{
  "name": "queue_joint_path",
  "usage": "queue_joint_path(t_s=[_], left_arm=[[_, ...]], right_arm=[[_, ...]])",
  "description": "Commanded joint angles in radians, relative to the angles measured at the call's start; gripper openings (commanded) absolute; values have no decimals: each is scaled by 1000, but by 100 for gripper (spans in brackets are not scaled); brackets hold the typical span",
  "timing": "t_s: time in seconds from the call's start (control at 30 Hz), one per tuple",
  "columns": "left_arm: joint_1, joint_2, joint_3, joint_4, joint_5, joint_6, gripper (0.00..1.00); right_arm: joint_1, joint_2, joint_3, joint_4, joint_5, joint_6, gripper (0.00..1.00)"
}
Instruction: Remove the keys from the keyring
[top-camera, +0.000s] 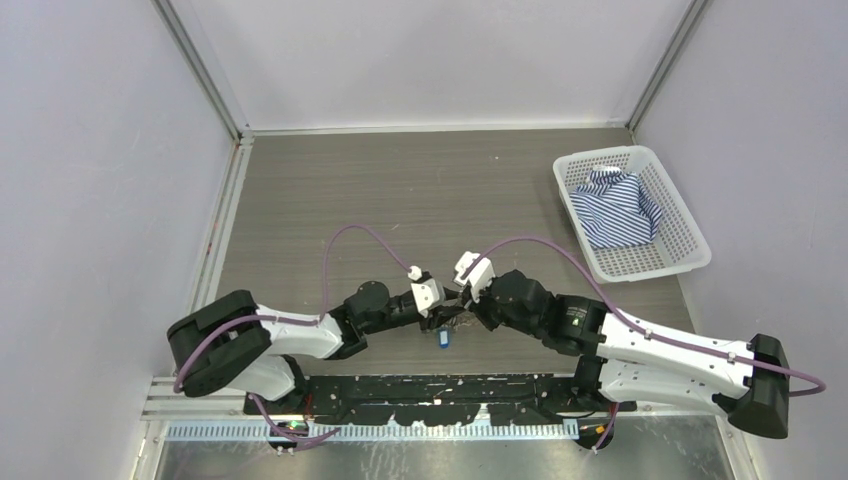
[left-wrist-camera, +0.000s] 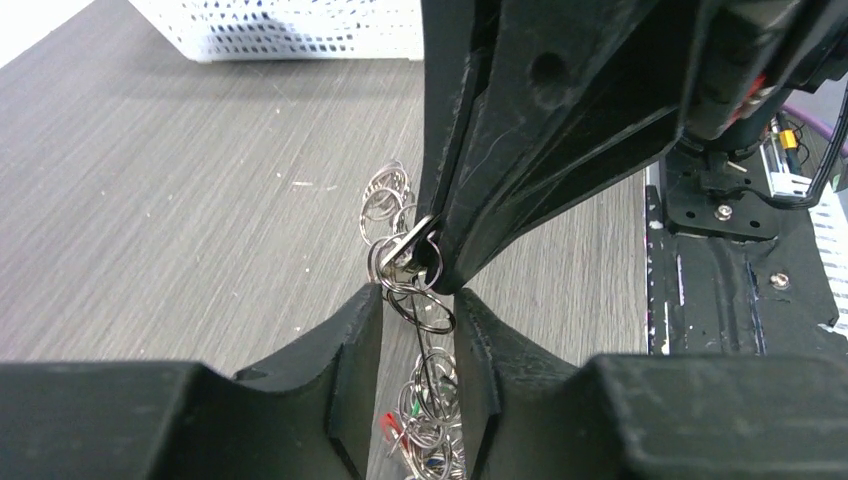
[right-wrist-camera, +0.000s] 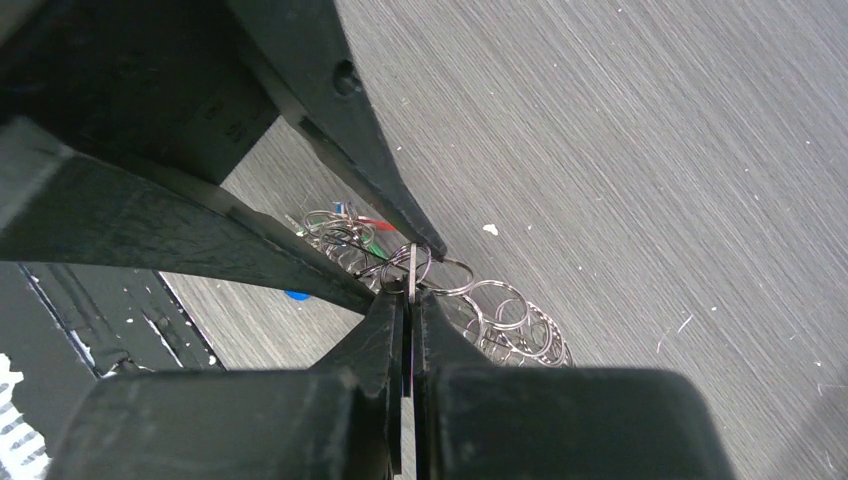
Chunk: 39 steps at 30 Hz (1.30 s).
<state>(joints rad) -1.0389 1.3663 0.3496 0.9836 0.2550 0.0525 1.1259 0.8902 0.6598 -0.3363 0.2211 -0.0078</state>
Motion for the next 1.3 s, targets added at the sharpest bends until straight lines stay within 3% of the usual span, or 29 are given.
queue_joint_path(t_s=[0.0,0.13,0.37,0.5,1.17,1.27], left_arm=[[4,55,9,125,17,-12,37],[4,109,9,168,30,-14,39],[4,168,9,231,25,-18,22],[4,184,2,258,44,-27,41],[5,245,-11,358,79,-46,40],[5,252,-32,406,65,-46,44]], right_arm=[[18,-28,-5,93,25,-26,1],[17,-34,-12,103,32,-22,1],[19,-46,-14,104,58,-13,1],[19,-56,-15,109,68,-15,1],[19,-103,-3,138,116,-12,1],[20,-107,5,146,138,-16,1]])
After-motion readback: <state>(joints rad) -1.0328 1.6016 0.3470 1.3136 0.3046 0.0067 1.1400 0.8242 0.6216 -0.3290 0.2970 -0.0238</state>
